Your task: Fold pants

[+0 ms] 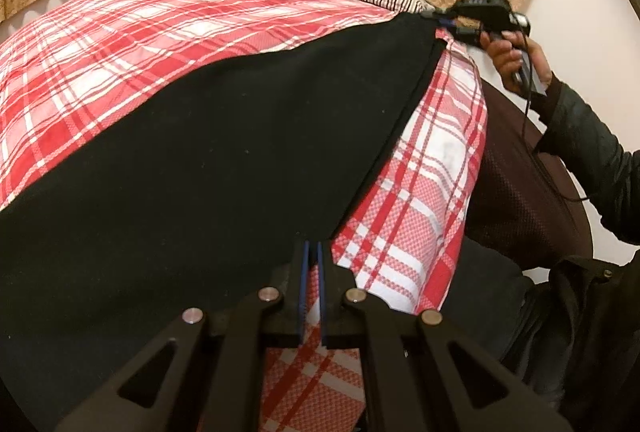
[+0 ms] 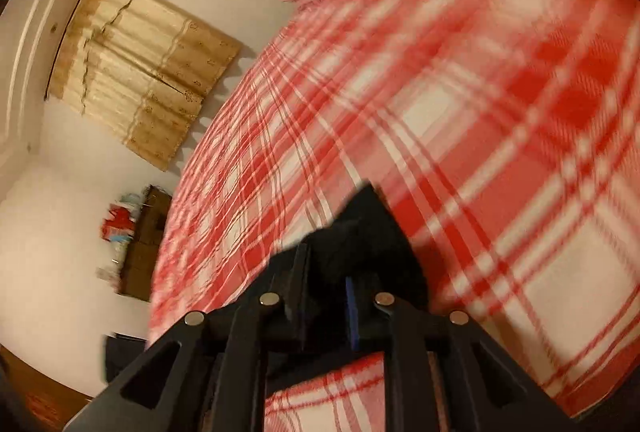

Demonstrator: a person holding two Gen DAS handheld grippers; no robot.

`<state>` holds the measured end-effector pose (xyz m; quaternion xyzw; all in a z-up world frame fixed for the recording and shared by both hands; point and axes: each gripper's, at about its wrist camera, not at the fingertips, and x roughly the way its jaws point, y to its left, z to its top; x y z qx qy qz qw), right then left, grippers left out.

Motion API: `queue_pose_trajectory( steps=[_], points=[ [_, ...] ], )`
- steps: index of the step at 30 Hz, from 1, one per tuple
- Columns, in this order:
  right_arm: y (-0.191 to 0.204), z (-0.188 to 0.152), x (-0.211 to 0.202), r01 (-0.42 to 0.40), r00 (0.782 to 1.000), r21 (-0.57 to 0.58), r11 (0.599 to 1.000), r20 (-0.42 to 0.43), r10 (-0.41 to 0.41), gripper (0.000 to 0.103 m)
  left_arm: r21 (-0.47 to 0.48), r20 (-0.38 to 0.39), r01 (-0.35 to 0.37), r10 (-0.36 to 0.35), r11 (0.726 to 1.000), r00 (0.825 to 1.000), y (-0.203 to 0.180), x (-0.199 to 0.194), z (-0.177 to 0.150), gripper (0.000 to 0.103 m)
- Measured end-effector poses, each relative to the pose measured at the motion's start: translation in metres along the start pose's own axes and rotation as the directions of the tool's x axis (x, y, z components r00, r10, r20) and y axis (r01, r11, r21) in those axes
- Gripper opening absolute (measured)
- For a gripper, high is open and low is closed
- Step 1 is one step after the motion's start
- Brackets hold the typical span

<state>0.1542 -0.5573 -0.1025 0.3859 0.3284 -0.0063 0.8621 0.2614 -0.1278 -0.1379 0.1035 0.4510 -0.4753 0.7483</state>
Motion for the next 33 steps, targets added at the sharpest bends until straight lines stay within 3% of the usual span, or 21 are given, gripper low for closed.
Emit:
queue_pose_trajectory(
  steps=[4,5,7,10,11,14,17,22,28,33],
  points=[
    [0.055,-0.011,-0.030,-0.144,0.987,-0.300,0.943,0.029,0.160,0.009,-0.005,0.003,0.004,-0.004,1.000,1.000,0.001,-0.001,-0.001,0.004],
    [0.059,-0.016,-0.032,-0.128,0.990,-0.341,0.931,0.014,0.142,0.009,-0.007,0.002,0.006,-0.006,1.000,1.000,0.001,0.000,-0.001,0.004],
    [0.050,-0.025,-0.025,-0.003,0.999,-0.384,0.923,-0.033,-0.010,0.009,-0.009,0.004,0.015,-0.015,1.000,1.000,0.003,0.000,-0.001,0.004],
    [0.020,-0.034,-0.021,0.160,0.979,-0.368,0.916,-0.057,-0.194,0.009,-0.003,0.002,0.018,-0.018,1.000,1.000,0.002,0.000,0.000,0.004],
    [0.012,-0.035,-0.024,0.176,0.976,-0.352,0.919,-0.061,-0.210,0.009,0.000,0.001,0.018,-0.018,1.000,1.000,0.002,0.000,0.000,0.004],
    [0.000,-0.032,-0.036,0.166,0.979,-0.317,0.934,-0.060,-0.194,0.010,0.005,-0.004,0.017,-0.017,1.000,1.000,0.002,0.001,0.001,0.004],
    [-0.002,-0.019,-0.044,0.221,0.973,-0.299,0.928,0.004,-0.231,0.011,0.009,-0.006,0.015,-0.014,1.000,1.000,0.001,0.001,0.002,0.004],
    [-0.013,0.018,-0.041,0.179,0.984,-0.138,0.974,0.045,-0.175,0.011,0.007,-0.007,0.010,-0.010,1.000,1.000,0.001,0.001,0.001,0.004],
    [-0.012,0.035,0.005,0.086,0.993,-0.080,0.993,-0.076,-0.092,0.012,0.008,-0.009,0.014,-0.014,1.000,1.000,0.001,0.002,0.001,0.004],
    [-0.004,0.032,0.030,0.173,0.974,-0.120,0.978,-0.125,-0.188,0.011,0.002,-0.008,0.033,-0.033,0.999,0.999,0.003,0.002,0.001,0.004]
  ],
)
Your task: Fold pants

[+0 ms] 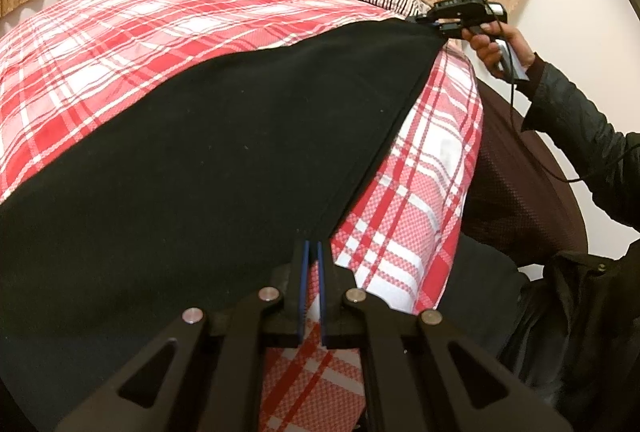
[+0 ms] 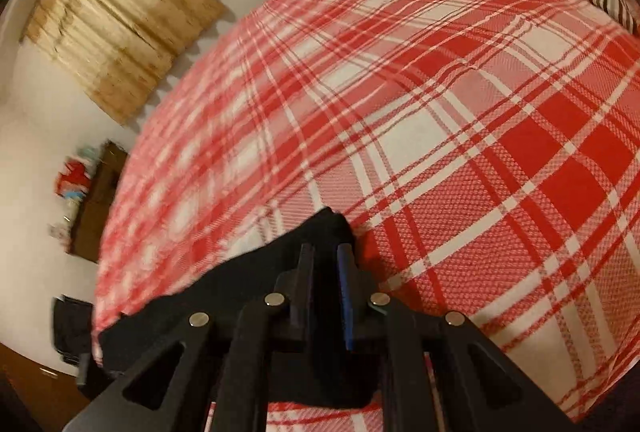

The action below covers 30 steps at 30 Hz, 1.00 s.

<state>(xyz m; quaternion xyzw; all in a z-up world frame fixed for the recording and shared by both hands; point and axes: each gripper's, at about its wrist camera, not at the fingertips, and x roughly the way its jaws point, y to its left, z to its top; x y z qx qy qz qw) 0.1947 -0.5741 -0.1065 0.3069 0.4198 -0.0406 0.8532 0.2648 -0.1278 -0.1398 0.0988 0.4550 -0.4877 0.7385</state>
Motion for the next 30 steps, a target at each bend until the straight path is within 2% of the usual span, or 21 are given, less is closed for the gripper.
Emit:
queue_pose_trajectory(
  steps=[7,10,12,14,16,18,19,21,22,25,28,29,30],
  points=[
    [0.014,0.010,0.000,0.118,0.992,-0.081,0.990,0.051,-0.114,0.010,-0.005,0.007,0.007,-0.007,1.000,1.000,0.002,-0.001,-0.001,0.004],
    [0.009,0.011,-0.001,0.087,0.995,-0.052,0.995,0.057,-0.084,0.010,-0.008,0.012,0.005,-0.005,1.000,1.000,0.002,-0.001,-0.002,0.004],
    [0.011,0.009,-0.011,0.096,0.990,-0.051,0.994,0.109,-0.090,0.011,-0.009,0.015,0.005,-0.005,1.000,1.000,0.002,-0.001,-0.003,0.004],
    [0.020,0.005,-0.019,0.057,0.990,-0.080,0.995,0.136,-0.046,0.012,-0.008,0.015,0.006,-0.006,1.000,1.000,0.003,-0.001,-0.002,0.004],
    [0.031,-0.001,-0.020,0.039,0.992,-0.117,0.992,0.121,-0.025,0.012,-0.007,0.013,0.005,-0.005,1.000,1.000,0.003,-0.001,-0.002,0.004],
    [0.037,-0.005,-0.010,0.006,0.998,-0.135,0.991,0.058,0.002,0.013,-0.004,0.012,0.003,-0.003,1.000,1.000,0.002,-0.001,-0.002,0.004],
    [0.039,-0.007,-0.001,0.031,0.999,-0.146,0.989,0.019,-0.029,0.014,-0.004,0.012,0.003,-0.003,1.000,1.000,0.002,-0.001,-0.002,0.004],
    [0.037,-0.008,0.013,0.133,0.991,-0.154,0.979,0.000,-0.135,0.014,-0.010,0.014,0.007,-0.007,1.000,1.000,0.002,-0.001,-0.002,0.004],
    [0.031,-0.005,0.021,0.138,0.990,-0.136,0.981,-0.011,-0.140,0.014,-0.012,0.014,0.009,-0.008,1.000,1.000,0.003,-0.002,-0.003,0.004],
    [0.016,0.006,0.025,0.087,0.996,-0.057,0.995,0.002,-0.087,0.014,-0.020,0.017,0.008,-0.007,1.000,1.000,0.003,-0.003,-0.003,0.004],
    [0.020,0.007,0.017,0.114,0.992,-0.066,0.991,0.053,-0.110,0.015,-0.017,0.020,-0.004,0.005,1.000,1.000,0.002,-0.004,-0.003,0.004],
    [0.023,0.005,0.012,0.115,0.992,-0.069,0.991,0.065,-0.111,0.019,-0.018,0.023,-0.006,0.007,1.000,1.000,0.001,-0.005,-0.004,0.004],
    [0.025,0.002,0.004,0.102,0.992,-0.069,0.992,0.079,-0.097,0.031,-0.025,0.029,-0.007,0.008,1.000,1.000,0.002,-0.005,-0.004,0.004]
  ],
)
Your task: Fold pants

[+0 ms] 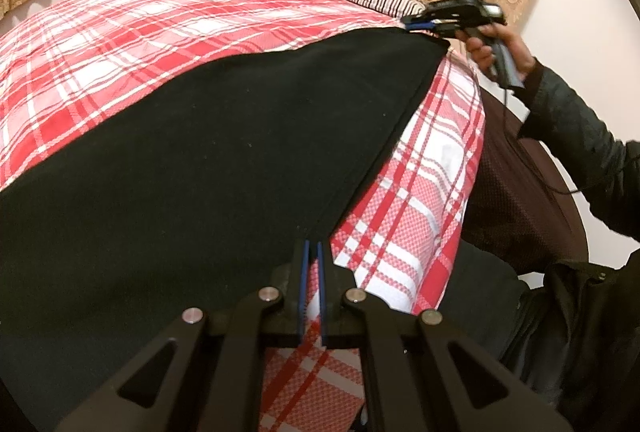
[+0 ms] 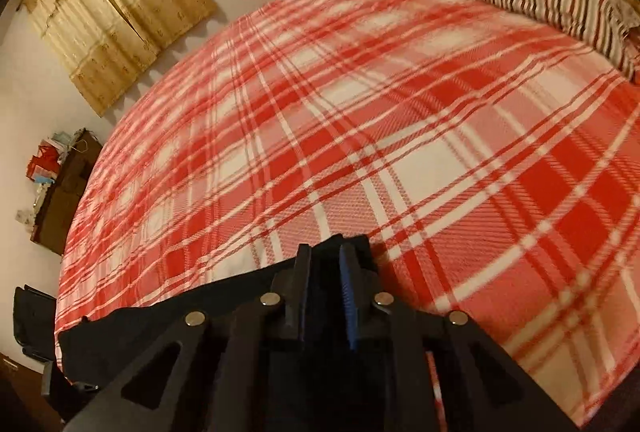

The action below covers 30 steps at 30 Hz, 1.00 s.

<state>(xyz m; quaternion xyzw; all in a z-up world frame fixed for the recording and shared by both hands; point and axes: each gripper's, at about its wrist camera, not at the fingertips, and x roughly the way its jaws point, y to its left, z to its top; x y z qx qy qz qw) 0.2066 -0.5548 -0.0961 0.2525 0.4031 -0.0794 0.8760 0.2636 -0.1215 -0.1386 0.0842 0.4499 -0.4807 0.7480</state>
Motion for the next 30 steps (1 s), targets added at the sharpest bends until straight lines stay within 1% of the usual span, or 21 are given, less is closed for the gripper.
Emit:
queue_pose_trajectory(
  steps=[2,4,5,6,7,9,11,13,14,17,18,19,21,22,23,25,26,27,28,29,30],
  points=[
    [0.005,-0.011,-0.022,-0.059,0.998,0.002,0.998,0.037,0.059,0.049,-0.007,0.008,0.002,-0.002,1.000,1.000,0.000,-0.001,0.000,0.004],
    [0.013,-0.025,-0.039,-0.124,0.991,-0.038,0.992,0.048,0.126,0.050,-0.005,0.014,-0.003,0.003,1.000,1.000,-0.001,-0.001,0.000,0.004],
    [0.017,-0.032,-0.041,-0.117,0.992,-0.064,0.991,0.040,0.120,0.050,-0.001,0.015,0.001,-0.001,1.000,1.000,-0.002,-0.001,0.001,0.004],
    [0.019,-0.037,-0.041,-0.096,0.995,-0.084,0.992,0.026,0.099,0.050,0.005,0.013,0.006,-0.006,1.000,1.000,-0.004,0.000,0.001,0.004],
    [0.020,-0.043,-0.036,-0.036,0.999,-0.102,0.994,-0.001,0.036,0.050,0.011,0.009,0.008,-0.008,1.000,1.000,-0.005,0.000,0.001,0.005],
    [0.009,-0.046,-0.028,0.068,0.998,-0.089,0.994,-0.001,-0.069,0.050,0.027,-0.015,0.014,-0.014,1.000,1.000,-0.009,0.003,-0.001,0.005],
    [-0.003,-0.044,-0.028,0.102,0.995,-0.023,0.995,0.012,-0.101,0.050,0.044,-0.023,-0.023,0.024,0.999,0.999,-0.014,0.003,-0.004,0.005],
    [-0.009,-0.041,-0.035,0.043,0.998,0.024,0.999,0.036,-0.044,0.050,0.044,-0.010,-0.049,0.050,0.998,0.999,-0.015,-0.004,-0.008,0.005],
    [-0.004,-0.041,-0.042,0.020,0.998,0.014,1.000,0.061,-0.021,0.050,0.036,-0.001,-0.067,0.067,0.997,0.998,-0.014,-0.009,-0.010,0.006],
    [0.020,-0.044,-0.055,0.034,0.991,-0.073,0.997,0.130,-0.024,0.051,-0.008,0.049,-0.150,0.150,0.989,0.987,0.000,-0.039,-0.016,0.011],
    [0.030,-0.046,-0.057,0.033,0.989,-0.100,0.994,0.148,-0.018,0.051,-0.043,0.069,-0.206,0.209,0.978,0.976,0.011,-0.057,-0.020,0.019],
    [0.038,-0.048,-0.057,0.028,0.987,-0.117,0.993,0.160,-0.009,0.052,-0.065,0.082,-0.241,0.246,0.968,0.966,0.019,-0.068,-0.022,0.031],
    [0.052,-0.052,-0.056,0.002,0.985,-0.144,0.990,0.172,0.023,0.052,-0.156,0.121,-0.361,0.380,0.919,0.917,0.048,-0.109,-0.033,0.045],
    [0.061,-0.054,-0.055,-0.018,0.983,-0.159,0.987,0.175,0.046,0.052,-0.202,0.128,-0.411,0.439,0.889,0.889,0.063,-0.127,-0.038,0.047],
    [0.071,-0.056,-0.053,-0.039,0.982,-0.176,0.984,0.175,0.071,0.053,-0.235,0.130,-0.439,0.475,0.867,0.870,0.074,-0.140,-0.042,0.047],
    [0.091,-0.064,-0.049,-0.082,0.977,-0.219,0.972,0.173,0.121,0.053,-0.329,0.115,-0.511,0.571,0.794,0.813,0.107,-0.176,-0.056,0.049],
    [0.099,-0.066,-0.047,-0.096,0.975,-0.239,0.966,0.171,0.139,0.053,-0.369,0.100,-0.549,0.619,0.750,0.779,0.122,-0.192,-0.063,0.052],
    [0.108,-0.068,-0.045,-0.108,0.974,-0.260,0.960,0.166,0.155,0.053,-0.403,0.084,-0.588,0.668,0.702,0.739,0.137,-0.208,-0.072,0.062],
    [0.121,-0.073,-0.041,-0.125,0.972,-0.290,0.949,0.155,0.175,0.053,-0.425,0.066,-0.616,0.701,0.664,0.710,0.149,-0.217,-0.079,0.065],
    [0.128,-0.075,-0.038,-0.136,0.971,-0.308,0.941,0.145,0.188,0.054,-0.458,0.026,-0.650,0.740,0.607,0.672,0.166,-0.227,-0.089,0.065],
    [0.135,-0.078,-0.033,-0.146,0.971,-0.325,0.935,0.134,0.198,0.054,-0.473,0.000,-0.659,0.748,0.585,0.664,0.180,-0.230,-0.097,0.065]
  ],
)
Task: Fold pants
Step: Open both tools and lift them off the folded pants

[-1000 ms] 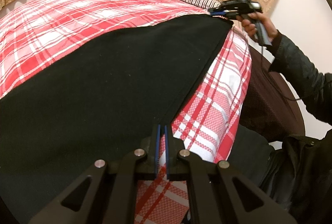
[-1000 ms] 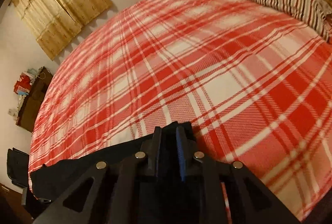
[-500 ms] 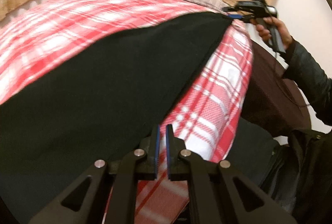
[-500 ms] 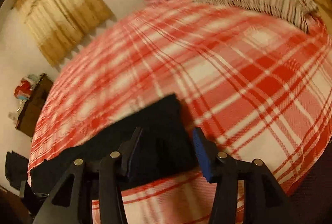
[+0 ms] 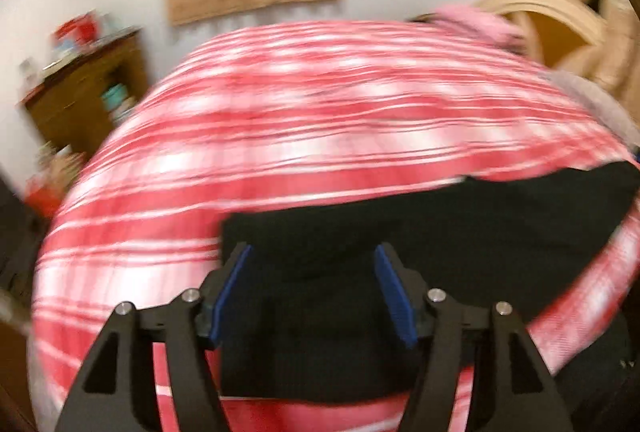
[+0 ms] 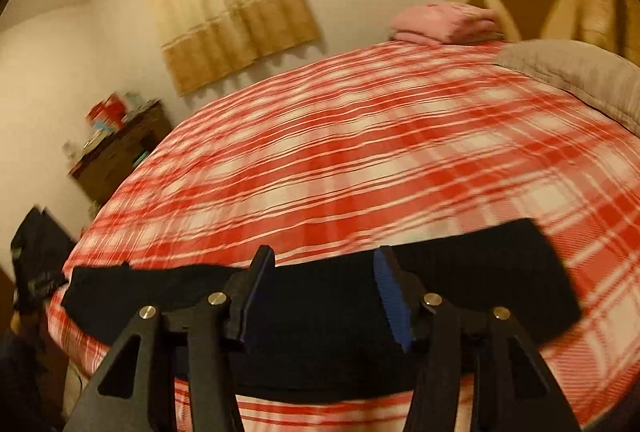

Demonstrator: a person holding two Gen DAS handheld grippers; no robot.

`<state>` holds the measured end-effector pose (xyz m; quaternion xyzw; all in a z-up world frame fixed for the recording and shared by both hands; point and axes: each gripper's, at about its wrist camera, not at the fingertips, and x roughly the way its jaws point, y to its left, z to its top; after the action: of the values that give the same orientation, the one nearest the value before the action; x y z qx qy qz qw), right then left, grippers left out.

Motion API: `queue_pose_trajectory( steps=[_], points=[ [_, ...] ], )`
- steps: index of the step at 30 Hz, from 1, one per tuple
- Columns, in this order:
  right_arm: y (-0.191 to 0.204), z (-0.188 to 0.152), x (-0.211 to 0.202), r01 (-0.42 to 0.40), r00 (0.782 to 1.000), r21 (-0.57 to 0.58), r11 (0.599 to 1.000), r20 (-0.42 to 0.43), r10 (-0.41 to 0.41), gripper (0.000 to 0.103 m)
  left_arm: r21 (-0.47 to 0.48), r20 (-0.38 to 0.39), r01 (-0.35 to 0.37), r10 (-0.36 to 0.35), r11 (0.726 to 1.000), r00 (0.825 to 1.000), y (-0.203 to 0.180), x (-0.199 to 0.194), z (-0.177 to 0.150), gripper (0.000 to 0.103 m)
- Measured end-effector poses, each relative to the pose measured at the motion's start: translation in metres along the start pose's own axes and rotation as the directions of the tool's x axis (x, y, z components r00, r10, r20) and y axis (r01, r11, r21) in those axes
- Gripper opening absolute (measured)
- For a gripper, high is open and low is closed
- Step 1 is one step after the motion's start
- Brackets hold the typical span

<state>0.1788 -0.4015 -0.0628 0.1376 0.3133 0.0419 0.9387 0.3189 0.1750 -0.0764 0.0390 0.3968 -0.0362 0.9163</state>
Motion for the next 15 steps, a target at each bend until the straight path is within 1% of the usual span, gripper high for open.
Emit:
queue_pose_trajectory(
  steps=[3,5,6,8,10,11,12,13,14,15],
  points=[
    [0.020,-0.006,0.018,-0.033,0.999,-0.033,0.999,-0.038,0.031,0.054,-0.056,-0.049,-0.016,0.013,0.998,0.999,0.018,0.024,-0.007,0.065],
    [0.030,-0.011,0.029,-0.043,0.997,-0.045,0.998,-0.064,0.040,0.054,-0.100,-0.085,0.033,-0.041,0.994,0.996,0.020,0.037,-0.014,0.065],
    [0.036,-0.015,0.032,-0.052,0.996,-0.049,0.997,-0.074,0.048,0.054,-0.116,-0.093,0.039,-0.050,0.993,0.994,0.021,0.045,-0.016,0.065],
    [0.043,-0.020,0.038,-0.068,0.994,-0.051,0.996,-0.086,0.063,0.054,-0.120,-0.072,0.033,-0.042,0.992,0.996,0.019,0.047,-0.019,0.065],
    [0.049,-0.025,0.042,-0.086,0.992,-0.051,0.995,-0.099,0.080,0.054,-0.131,-0.061,0.042,-0.051,0.990,0.997,0.020,0.047,-0.021,0.065],
    [0.051,-0.027,0.043,-0.089,0.991,-0.052,0.995,-0.103,0.084,0.054,-0.133,-0.055,0.051,-0.059,0.990,0.997,0.020,0.044,-0.021,0.061],
    [0.054,-0.030,0.045,-0.092,0.991,-0.052,0.994,-0.106,0.086,0.054,-0.131,-0.048,0.055,-0.061,0.990,0.997,0.019,0.043,-0.020,0.045],
    [0.054,-0.031,0.046,-0.093,0.990,-0.048,0.994,-0.108,0.088,0.054,-0.126,-0.046,0.094,-0.100,0.988,0.994,0.019,0.042,-0.020,0.029],
    [0.055,-0.032,0.048,-0.095,0.990,-0.041,0.995,-0.113,0.090,0.054,-0.136,-0.040,0.117,-0.124,0.984,0.991,0.022,0.041,-0.019,0.025],
    [0.055,-0.034,0.050,-0.095,0.989,-0.032,0.995,-0.117,0.090,0.054,-0.149,-0.038,0.122,-0.129,0.981,0.991,0.024,0.038,-0.019,0.024]
  ],
)
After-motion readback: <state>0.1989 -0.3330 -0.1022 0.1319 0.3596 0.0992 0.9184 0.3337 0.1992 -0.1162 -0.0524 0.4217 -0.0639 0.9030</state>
